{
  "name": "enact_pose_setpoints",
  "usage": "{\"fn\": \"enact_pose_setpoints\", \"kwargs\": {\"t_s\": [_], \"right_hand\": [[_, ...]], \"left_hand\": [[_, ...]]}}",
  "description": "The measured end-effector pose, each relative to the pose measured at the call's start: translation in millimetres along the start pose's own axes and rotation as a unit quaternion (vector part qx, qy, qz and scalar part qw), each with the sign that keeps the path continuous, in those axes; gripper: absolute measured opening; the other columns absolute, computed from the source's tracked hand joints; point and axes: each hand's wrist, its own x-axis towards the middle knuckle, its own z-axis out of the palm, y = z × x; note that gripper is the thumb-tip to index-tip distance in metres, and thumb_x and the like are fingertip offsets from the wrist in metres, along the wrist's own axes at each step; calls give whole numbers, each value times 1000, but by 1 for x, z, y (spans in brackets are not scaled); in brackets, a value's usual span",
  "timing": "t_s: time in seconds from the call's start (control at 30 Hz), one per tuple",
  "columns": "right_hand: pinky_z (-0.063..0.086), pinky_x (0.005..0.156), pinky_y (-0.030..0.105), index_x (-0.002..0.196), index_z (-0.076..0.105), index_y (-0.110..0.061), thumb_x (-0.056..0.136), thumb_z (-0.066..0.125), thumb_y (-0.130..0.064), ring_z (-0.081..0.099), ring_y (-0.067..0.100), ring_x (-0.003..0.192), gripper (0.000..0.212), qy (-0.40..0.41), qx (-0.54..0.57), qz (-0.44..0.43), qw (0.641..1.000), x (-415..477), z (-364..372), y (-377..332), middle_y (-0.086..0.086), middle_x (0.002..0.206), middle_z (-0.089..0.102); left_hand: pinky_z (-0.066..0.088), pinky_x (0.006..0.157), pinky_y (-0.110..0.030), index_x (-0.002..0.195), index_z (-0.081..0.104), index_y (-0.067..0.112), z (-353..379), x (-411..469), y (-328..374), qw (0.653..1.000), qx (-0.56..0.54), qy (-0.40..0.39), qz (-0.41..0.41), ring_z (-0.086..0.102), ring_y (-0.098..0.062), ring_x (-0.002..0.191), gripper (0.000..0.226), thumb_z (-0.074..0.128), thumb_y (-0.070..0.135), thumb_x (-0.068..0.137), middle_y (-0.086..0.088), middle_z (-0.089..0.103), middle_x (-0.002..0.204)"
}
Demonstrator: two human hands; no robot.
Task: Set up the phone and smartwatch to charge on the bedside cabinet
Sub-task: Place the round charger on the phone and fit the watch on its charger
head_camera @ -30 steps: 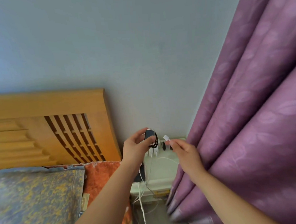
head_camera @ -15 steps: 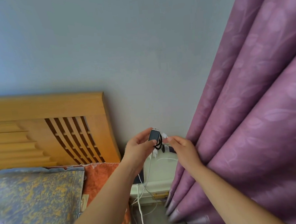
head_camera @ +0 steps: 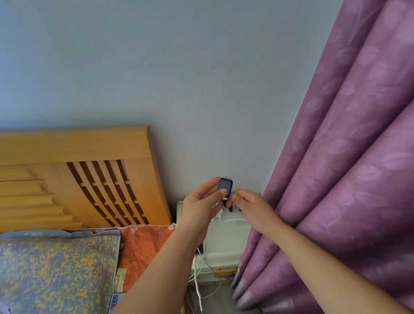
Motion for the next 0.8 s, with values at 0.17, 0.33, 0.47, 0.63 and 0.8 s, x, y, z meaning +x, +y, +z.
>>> {"fn": "enact_pose_setpoints", "kwargs": {"t_s": [0.17,0.33,0.47,0.63,0.8], "right_hand": [[37,74,25,68,62,-25,96,45,-16,50,8,74,34,-15,13,35,999,0,0,2,-4,75,62],[37,66,9,77,65,-14,95,46,-12,52,-11,60,26,-10,29,50,998,-1,-1,-2,-10,70,61],[32,55,18,70,61,-20,93,51,-15,41,-2,47,25,-3,6,50,999,-4,1,-2,-9,57,47],[43,77,25,95,63,-18,85,60,-7,54,13,77,16,3,32,71,997,-6,1,-1,6,85,61],[46,88,22,124,49,-19,74,75,-10,58,12,98,57,69,14,-19,997,-12,3,-2,1,105,58]], "left_hand": [[57,77,-21,119,64,10,0,1,-3,1000,3,-4,1,71,-16,92,32,62,0,88,-11,72,110],[57,80,-24,117,66,8,-6,2,-9,1000,-6,0,-13,70,-21,98,26,52,5,95,-10,74,108],[54,91,-33,118,66,9,-10,1,-10,1000,14,5,-12,69,-23,104,27,56,5,93,-10,73,109],[52,95,-35,119,66,8,-14,-1,-11,1000,5,17,-12,68,-24,105,27,57,5,93,-13,72,113],[54,92,-32,114,68,11,-15,-4,-13,1000,-7,18,-9,71,-18,94,24,57,4,93,-9,74,107]]}}
